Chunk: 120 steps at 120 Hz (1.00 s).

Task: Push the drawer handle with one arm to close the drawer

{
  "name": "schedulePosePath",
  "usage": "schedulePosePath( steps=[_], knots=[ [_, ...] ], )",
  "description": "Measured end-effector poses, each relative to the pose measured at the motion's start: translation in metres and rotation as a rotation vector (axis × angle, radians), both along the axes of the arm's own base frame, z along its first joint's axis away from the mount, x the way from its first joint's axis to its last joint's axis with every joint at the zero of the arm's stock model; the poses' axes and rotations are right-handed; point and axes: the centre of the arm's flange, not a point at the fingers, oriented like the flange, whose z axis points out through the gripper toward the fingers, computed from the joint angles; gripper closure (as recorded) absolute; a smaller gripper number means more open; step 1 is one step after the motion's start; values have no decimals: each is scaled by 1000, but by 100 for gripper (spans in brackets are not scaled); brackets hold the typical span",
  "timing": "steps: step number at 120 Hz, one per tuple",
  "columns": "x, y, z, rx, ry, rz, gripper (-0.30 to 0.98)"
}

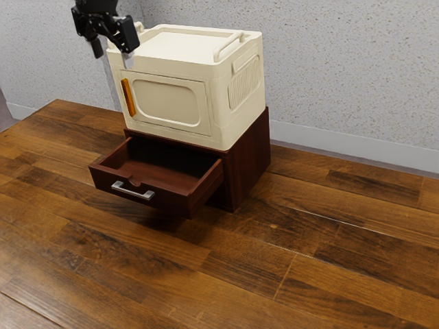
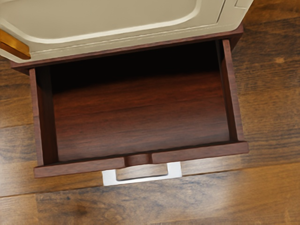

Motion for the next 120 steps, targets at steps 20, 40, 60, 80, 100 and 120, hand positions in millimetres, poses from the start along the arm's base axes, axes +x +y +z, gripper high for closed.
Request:
schedulePosePath(
  steps=[20, 40, 60, 80, 100, 120],
  knots=[
    [-11, -1, -4, -12, 21, -15, 0],
    [-97, 7, -36, -85, 76, -63, 0],
    [-153, 20, -116, -75, 145, -18, 39],
    [-162, 29, -202, -46, 151, 60, 64],
    [-130, 40, -263, -45, 133, 170, 73],
    [-103, 44, -304, -38, 125, 250, 76]
  ],
)
